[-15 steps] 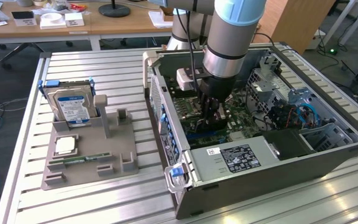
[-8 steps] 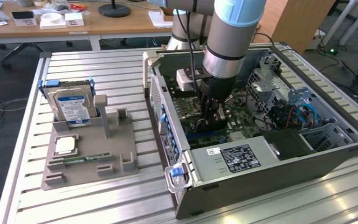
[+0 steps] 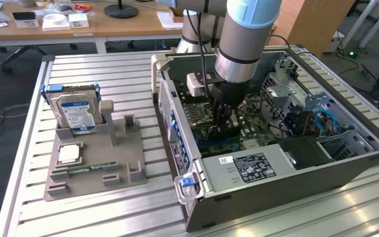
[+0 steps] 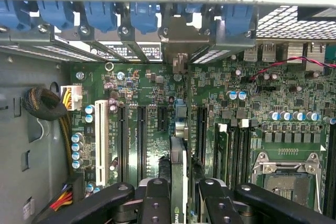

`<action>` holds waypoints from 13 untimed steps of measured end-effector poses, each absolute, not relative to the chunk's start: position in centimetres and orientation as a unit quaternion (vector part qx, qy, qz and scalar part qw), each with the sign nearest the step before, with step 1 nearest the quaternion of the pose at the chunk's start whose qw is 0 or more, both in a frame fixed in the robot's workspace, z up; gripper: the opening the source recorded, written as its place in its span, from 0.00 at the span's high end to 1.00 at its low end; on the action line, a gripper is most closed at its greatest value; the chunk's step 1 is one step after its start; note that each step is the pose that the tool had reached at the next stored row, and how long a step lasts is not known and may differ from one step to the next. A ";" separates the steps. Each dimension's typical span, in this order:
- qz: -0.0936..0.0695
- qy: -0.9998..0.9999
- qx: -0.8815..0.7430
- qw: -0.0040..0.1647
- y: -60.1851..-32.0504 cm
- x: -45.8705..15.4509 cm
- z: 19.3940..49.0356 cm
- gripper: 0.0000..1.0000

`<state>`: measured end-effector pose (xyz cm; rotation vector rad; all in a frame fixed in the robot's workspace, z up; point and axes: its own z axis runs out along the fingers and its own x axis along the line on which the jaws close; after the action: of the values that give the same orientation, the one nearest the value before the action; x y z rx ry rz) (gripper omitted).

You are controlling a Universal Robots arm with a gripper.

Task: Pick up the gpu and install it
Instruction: 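Insert the gpu into the slot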

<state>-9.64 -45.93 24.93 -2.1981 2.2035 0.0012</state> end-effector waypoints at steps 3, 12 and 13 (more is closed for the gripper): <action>0.001 0.708 -0.706 0.015 -45.9 -9.6 24.9 0.74; 0.000 0.720 -0.694 0.015 -45.9 -9.6 24.9 0.61; 0.000 0.720 -0.694 0.015 -45.9 -9.6 24.9 0.61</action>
<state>-9.64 -45.90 24.93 -2.1590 2.2418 0.0003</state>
